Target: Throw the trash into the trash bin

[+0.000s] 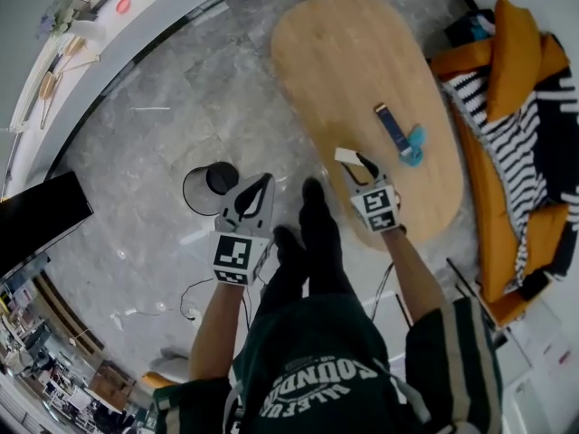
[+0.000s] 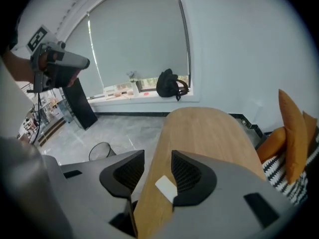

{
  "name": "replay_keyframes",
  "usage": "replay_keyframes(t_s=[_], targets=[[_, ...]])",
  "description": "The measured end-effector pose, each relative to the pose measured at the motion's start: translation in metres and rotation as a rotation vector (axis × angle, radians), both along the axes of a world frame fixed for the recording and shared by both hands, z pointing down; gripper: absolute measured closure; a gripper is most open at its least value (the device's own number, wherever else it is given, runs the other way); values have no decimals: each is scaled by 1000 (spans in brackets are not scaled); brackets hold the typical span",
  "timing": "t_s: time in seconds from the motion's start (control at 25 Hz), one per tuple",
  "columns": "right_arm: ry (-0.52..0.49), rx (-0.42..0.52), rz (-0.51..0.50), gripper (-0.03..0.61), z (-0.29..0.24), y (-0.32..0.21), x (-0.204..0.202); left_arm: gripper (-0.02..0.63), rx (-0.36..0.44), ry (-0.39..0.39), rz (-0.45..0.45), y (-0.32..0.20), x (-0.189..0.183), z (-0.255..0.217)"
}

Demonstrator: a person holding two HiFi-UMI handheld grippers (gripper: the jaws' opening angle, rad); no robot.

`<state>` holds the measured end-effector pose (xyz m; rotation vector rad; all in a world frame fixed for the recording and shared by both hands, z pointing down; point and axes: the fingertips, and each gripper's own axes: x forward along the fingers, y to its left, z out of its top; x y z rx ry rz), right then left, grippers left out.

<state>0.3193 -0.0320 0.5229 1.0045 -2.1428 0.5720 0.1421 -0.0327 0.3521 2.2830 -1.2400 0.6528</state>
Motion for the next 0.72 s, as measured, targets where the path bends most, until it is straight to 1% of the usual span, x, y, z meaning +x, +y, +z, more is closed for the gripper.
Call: replay_keyframes(t_s=[0.08, 0.2, 0.32, 0.52, 0.6, 0.72], targets=[[65, -47, -66, 428, 26, 7, -2, 614, -19, -2, -15, 3, -6, 11], [165, -87, -175, 419, 66, 13, -4, 614, -46, -3, -38, 8, -17, 26], [235, -112, -250, 414, 102, 17, 1, 614, -77, -10, -49, 16, -23, 42], [361, -181, -384, 411, 148, 25, 14, 614, -126, -18, -63, 24, -27, 66], [393, -198, -412, 410, 161, 27, 18, 614, -136, -17, -64, 25, -28, 71], [417, -227, -412, 410, 174, 27, 22, 614, -147, -14, -65, 27, -25, 79]])
